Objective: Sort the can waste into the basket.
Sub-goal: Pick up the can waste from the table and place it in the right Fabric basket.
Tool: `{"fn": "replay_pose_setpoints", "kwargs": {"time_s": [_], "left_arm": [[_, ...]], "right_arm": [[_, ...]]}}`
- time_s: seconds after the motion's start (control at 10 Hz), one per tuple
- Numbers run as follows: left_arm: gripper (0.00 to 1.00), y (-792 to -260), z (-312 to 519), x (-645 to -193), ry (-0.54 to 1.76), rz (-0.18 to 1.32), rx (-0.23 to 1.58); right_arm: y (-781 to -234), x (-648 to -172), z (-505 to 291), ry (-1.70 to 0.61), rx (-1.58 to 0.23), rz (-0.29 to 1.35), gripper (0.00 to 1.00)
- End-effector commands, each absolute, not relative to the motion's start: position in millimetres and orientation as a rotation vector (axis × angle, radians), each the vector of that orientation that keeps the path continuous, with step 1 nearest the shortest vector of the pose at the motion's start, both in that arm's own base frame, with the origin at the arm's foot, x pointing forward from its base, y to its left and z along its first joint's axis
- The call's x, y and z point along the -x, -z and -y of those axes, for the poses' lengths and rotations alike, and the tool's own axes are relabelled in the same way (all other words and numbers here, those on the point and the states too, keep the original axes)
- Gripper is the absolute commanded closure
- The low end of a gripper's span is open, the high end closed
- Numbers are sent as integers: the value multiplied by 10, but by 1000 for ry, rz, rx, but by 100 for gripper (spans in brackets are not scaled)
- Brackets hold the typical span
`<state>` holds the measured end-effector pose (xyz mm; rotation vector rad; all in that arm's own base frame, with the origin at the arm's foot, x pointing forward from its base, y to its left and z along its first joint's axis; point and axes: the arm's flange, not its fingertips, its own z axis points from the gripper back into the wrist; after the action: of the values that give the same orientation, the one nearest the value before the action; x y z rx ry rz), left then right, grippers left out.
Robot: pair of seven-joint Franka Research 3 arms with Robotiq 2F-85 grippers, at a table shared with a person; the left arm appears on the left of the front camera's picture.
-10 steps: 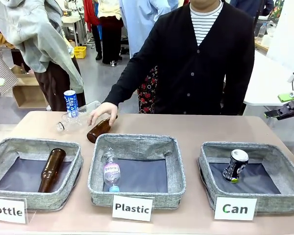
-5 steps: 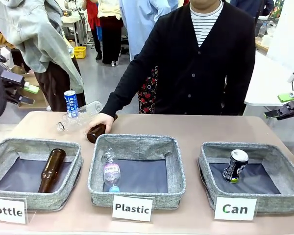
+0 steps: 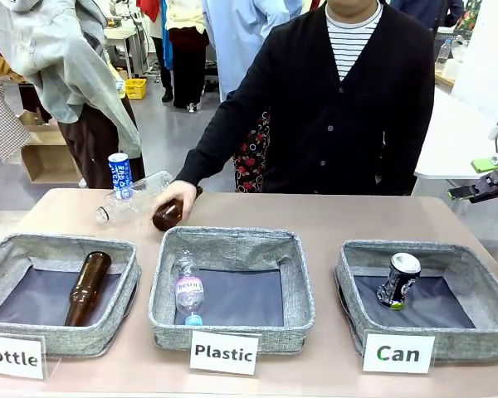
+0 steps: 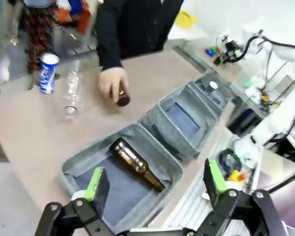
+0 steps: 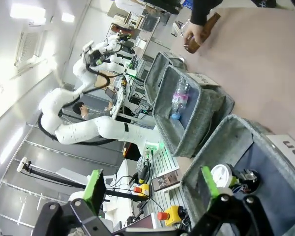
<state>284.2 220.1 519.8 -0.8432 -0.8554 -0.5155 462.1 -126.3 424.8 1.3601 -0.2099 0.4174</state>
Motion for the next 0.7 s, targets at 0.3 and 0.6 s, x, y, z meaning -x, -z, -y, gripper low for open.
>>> {"fn": "replay_pose_setpoints", "kwargs": {"time_s": [0.3,0.6], "left_arm": [[0,-4800,-1854,-2473,363,1020,626],[0,-4947,-1841,-3387,521,782,704]], "right_arm": [[-4272,-4633,1279,-437,-1357,209,0],[-4272,-4633,1279,-437,-1357,209,0]]}}
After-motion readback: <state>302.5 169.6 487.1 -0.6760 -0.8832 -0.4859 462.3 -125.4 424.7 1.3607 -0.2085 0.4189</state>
